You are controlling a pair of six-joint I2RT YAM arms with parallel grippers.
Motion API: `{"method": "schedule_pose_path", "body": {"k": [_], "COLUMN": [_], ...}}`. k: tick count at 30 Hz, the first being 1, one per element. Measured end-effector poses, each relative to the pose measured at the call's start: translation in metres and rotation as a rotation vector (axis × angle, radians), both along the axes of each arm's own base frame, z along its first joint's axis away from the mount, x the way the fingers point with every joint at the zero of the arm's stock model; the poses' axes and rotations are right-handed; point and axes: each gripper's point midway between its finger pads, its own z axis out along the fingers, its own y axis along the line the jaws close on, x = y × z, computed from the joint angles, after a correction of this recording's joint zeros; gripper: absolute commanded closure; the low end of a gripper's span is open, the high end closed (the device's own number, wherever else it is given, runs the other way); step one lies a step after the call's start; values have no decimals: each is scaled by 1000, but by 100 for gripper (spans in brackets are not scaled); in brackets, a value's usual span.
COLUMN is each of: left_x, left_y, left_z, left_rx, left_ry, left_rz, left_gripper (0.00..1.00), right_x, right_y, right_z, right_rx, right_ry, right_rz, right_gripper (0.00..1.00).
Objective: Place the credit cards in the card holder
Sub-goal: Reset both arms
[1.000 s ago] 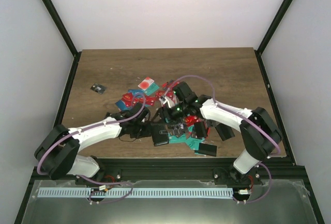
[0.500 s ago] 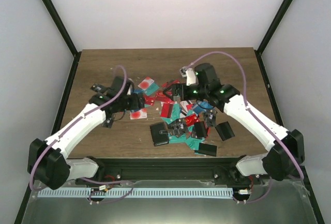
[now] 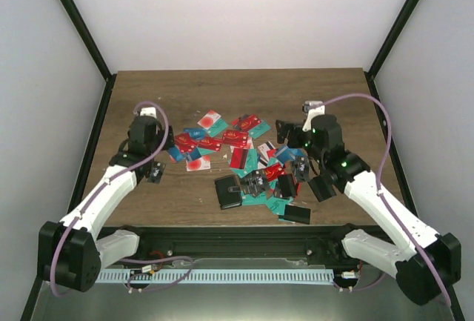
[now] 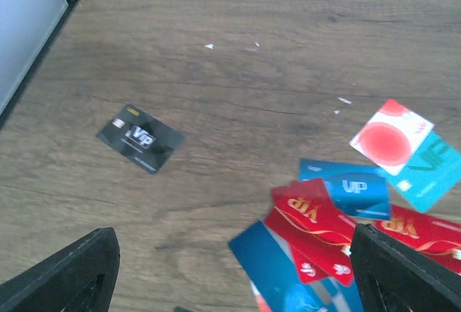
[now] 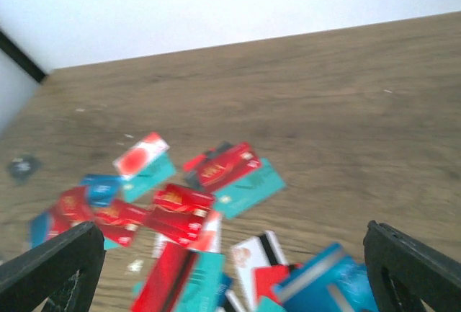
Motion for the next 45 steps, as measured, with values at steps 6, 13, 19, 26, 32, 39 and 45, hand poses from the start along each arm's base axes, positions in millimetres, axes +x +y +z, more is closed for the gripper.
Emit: {"method": "schedule_pose_path", "body": {"k": [6,13,19,26,32,39,45], "left_x": [-11,-9,1,22,31,35,36], "left_y": [20,45,53,50,54,54,53], "left_z": [-33,-62,-77,-65,-75,-65,-64], "left_rx": [115,131,104,74,61,53,53], "left_ry": [-128,-204,-244,-354,-402,-449,-454], "left_rz": [-11,14,5,-42,-57,-64,-66], "left_gripper": [11,10,10,9,7,1,0], "right_x": [-11,-6,-15,7,51,82,47], "right_y": [-40,-68,-91,-114,-119,-111,-137], "right_z": [-58,-105,-141,-145,-133,-127,-152], "right_rx": [-115,-296,-392,-362,-311,-256,-211], "right_ry": [-84,-142,-238,-281,-306,-317,-301], "right_rz": [-135,-235,-230,-248,-208,-109,-161], "right_gripper": [0,0,0,0,0,0,0]}}
